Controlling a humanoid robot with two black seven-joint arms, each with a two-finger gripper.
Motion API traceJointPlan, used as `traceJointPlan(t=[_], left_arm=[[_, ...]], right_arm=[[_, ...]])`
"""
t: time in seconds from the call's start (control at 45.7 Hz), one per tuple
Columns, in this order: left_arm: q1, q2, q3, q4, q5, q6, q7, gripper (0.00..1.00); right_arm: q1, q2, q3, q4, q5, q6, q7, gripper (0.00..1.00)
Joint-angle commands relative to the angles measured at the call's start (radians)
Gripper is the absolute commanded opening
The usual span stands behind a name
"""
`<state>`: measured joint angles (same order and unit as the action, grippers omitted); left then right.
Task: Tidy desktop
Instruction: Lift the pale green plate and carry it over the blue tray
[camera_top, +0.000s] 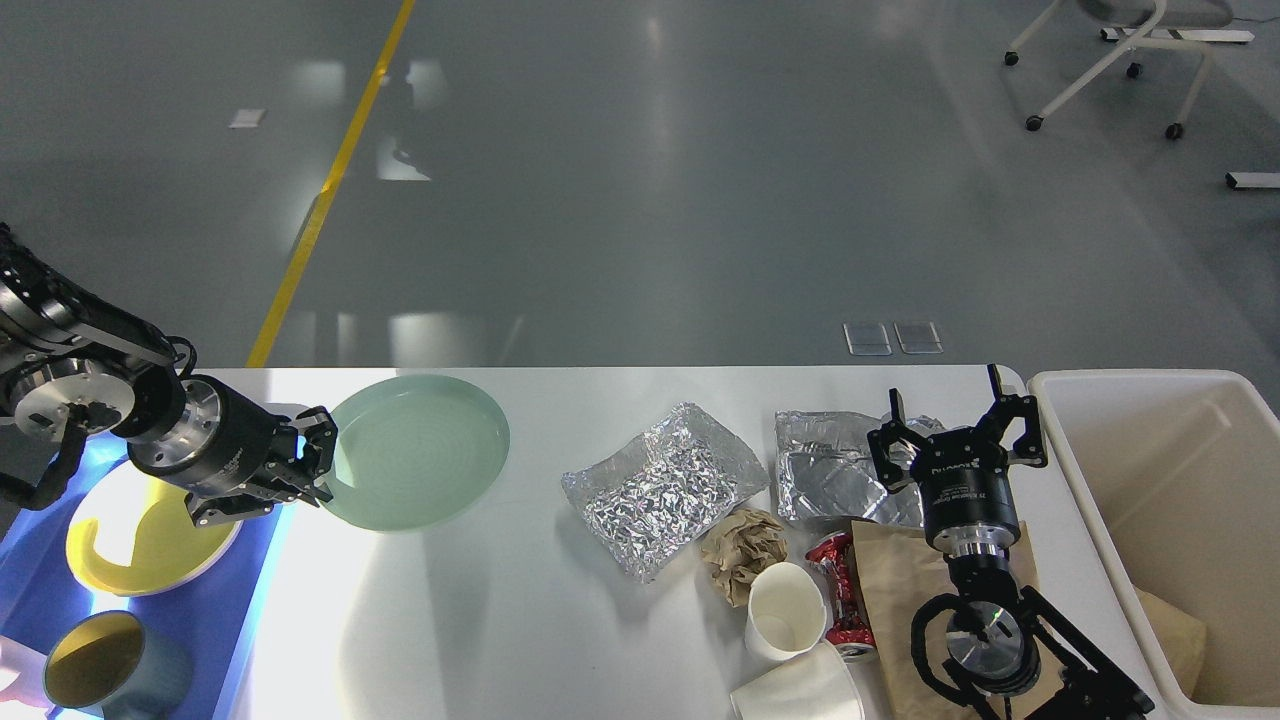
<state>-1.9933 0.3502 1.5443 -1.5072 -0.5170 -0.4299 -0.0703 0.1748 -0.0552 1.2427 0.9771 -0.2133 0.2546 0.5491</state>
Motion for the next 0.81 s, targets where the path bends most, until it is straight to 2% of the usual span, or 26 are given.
traceJointPlan(t=[0.0,0.175,0.438,0.613,0.788], left_arm=[[-0.123,0.001,0.046,-0.05,0.002,-0.085,-0.002,0.0],[-0.239,0.003,0.086,-0.099,0.012,-0.208,0.0,0.0],[-0.219,0.058,0.122,-0.062,0.057,-0.201,-0.009,0.0],[-0.05,0.188,0.137,0.143,0.098,-0.213,-0.002,0.0],[0.148,0.308,0.086,0.349,0.095,-0.198,0.003,0.0]], right_arm=[[0.0,0.0,0.0,0.0,0.0,0.0,0.0,1.0],[0.0,0.0,0.0,0.0,0.0,0.0,0.0,1.0],[0.0,0.0,0.0,0.002,0.002,0.0,0.0,1.0],[-0.001,0.0,0.0,0.002,0.0,0.0,0.0,1.0],[-0.001,0.0,0.0,0.002,0.0,0.0,0.0,1.0]])
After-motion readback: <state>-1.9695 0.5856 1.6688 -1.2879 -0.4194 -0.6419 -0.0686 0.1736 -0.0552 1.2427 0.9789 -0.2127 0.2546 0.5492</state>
